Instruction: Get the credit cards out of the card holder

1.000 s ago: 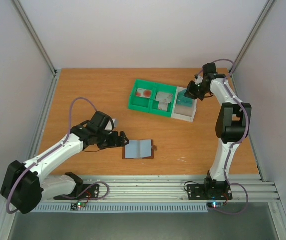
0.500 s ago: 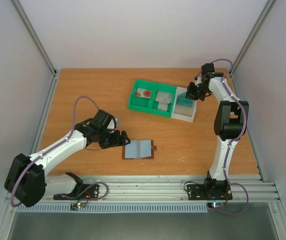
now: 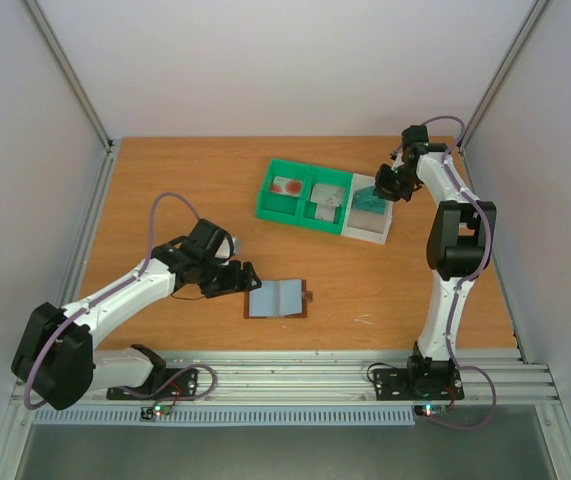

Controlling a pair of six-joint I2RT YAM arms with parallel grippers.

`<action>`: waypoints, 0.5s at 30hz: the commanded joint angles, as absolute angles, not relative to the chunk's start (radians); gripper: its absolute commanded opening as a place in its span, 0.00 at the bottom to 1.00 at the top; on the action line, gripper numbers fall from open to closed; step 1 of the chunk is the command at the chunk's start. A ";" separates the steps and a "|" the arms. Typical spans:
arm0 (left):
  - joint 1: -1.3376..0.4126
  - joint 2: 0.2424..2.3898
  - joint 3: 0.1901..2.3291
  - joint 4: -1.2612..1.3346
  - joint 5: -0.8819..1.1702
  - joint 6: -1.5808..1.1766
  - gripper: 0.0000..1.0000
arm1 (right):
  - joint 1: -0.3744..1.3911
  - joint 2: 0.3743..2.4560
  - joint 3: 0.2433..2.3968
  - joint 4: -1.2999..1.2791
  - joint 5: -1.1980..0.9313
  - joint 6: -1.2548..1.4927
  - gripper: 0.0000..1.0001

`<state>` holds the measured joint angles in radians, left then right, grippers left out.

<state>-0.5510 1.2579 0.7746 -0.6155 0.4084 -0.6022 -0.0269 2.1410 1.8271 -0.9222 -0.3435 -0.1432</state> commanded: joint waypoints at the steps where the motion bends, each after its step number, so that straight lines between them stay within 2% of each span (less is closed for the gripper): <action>1: -0.552 1.274 0.792 -0.574 0.422 -0.613 0.83 | -0.025 2.117 1.855 -0.949 -0.315 -0.124 0.19; 12: -0.552 1.296 0.779 -0.559 0.432 -0.635 0.77 | 0.000 2.012 1.841 -0.984 -0.290 -0.055 0.28; 15: -0.552 1.298 0.772 -0.549 0.432 -0.638 0.76 | 0.052 1.964 1.811 -0.986 -0.291 -0.035 0.31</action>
<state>-0.5510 1.2911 0.7742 -0.6003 0.4175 -0.6254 -0.0029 2.0586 1.8282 -0.9615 -0.3069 -0.0757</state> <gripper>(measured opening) 0.764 0.295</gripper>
